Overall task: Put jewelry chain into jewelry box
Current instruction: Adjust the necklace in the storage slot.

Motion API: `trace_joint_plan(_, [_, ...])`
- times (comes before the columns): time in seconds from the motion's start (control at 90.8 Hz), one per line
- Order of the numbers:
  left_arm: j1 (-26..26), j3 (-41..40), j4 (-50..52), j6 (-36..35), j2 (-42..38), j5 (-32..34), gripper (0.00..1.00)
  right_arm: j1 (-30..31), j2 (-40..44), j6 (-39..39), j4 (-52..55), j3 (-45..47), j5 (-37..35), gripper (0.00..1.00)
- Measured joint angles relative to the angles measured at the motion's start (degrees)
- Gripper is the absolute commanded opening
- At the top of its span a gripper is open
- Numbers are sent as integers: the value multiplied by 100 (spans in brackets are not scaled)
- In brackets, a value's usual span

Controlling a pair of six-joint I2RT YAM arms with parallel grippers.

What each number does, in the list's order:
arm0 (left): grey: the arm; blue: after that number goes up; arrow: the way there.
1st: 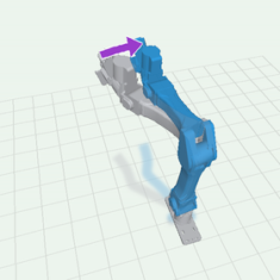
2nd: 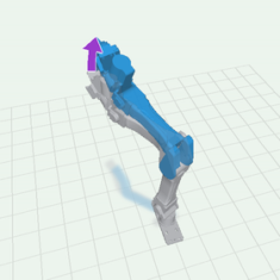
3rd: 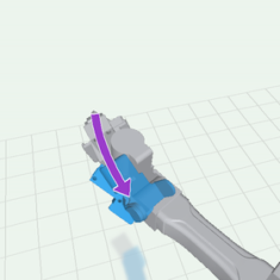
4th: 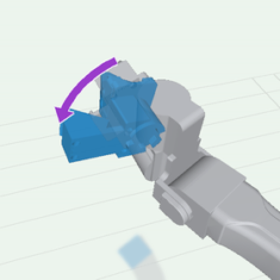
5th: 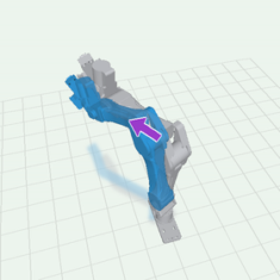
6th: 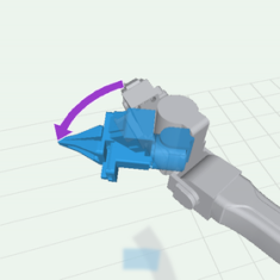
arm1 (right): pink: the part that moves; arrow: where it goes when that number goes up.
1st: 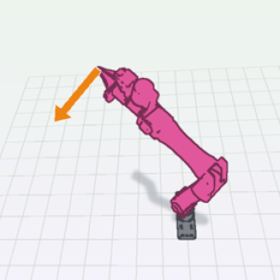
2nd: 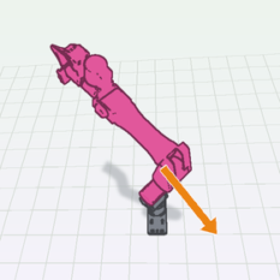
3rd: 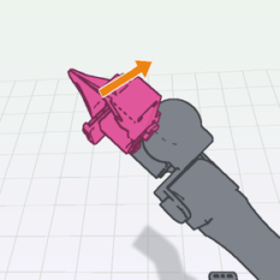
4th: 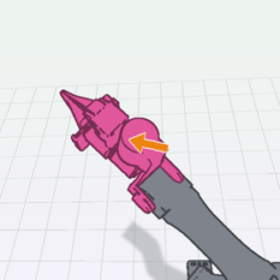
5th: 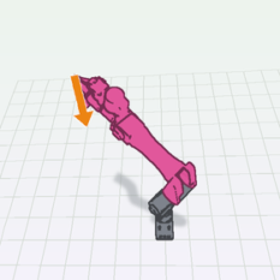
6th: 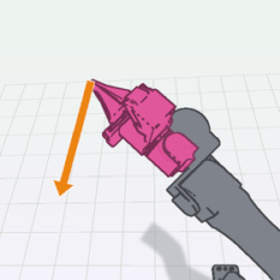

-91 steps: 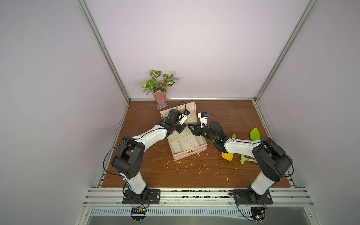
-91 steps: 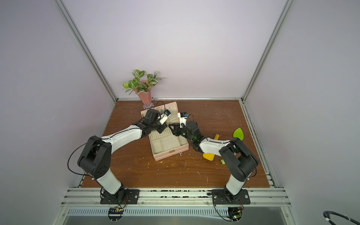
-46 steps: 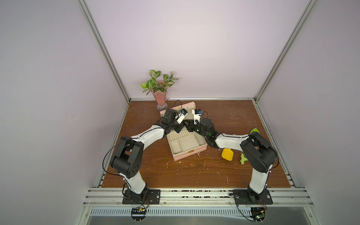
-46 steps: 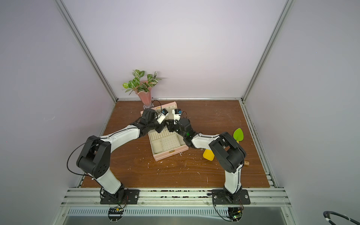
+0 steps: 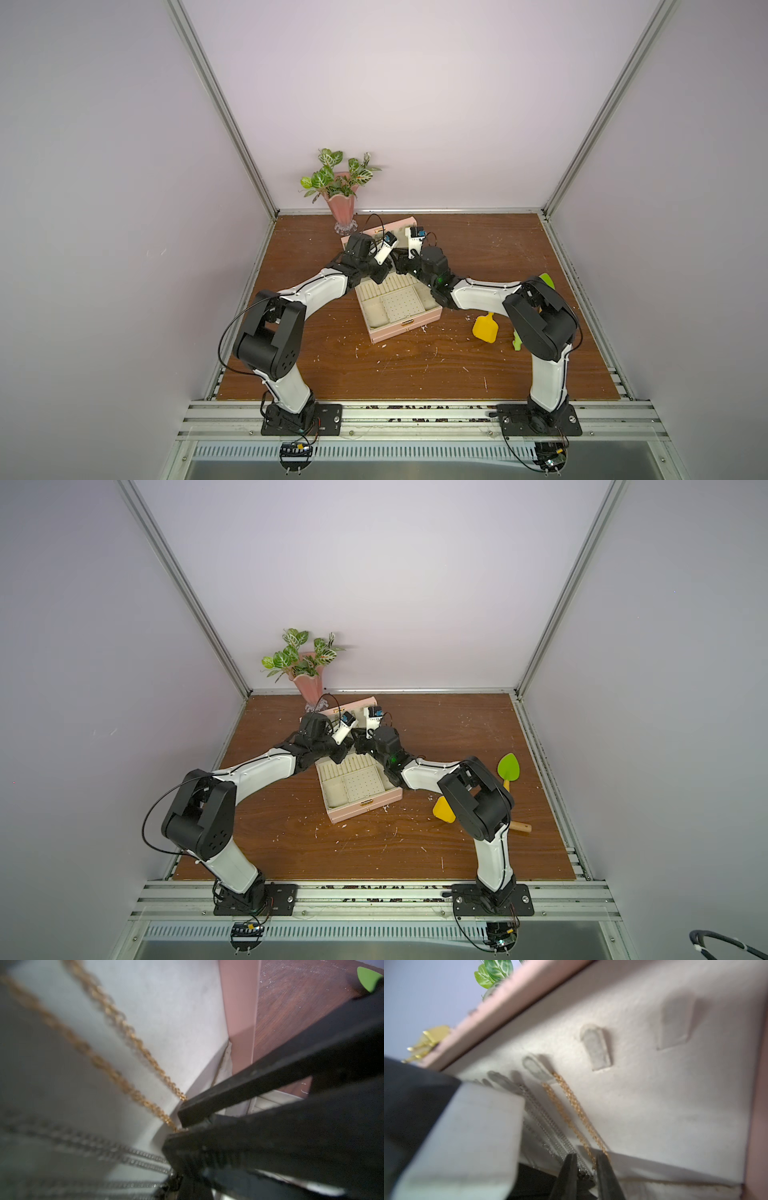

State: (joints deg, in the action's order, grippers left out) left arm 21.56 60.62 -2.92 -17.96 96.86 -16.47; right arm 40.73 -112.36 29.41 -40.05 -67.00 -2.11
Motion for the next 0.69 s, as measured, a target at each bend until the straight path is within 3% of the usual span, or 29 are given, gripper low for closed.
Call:
trace_joint_plan(0.242, [-22, -46, -28, -2, -28, -50, 4, 105, -92, -168, 192, -188, -256, 19])
trace_joint_plan(0.517, [-79, -76, -85, 2, -28, -87, 4, 164, -197, -280, 463, -472, -483, 0])
trace_joint_plan(0.694, [-94, -210, -240, 111, -101, 13, 4, 164, -203, -310, 507, -498, -461, 0])
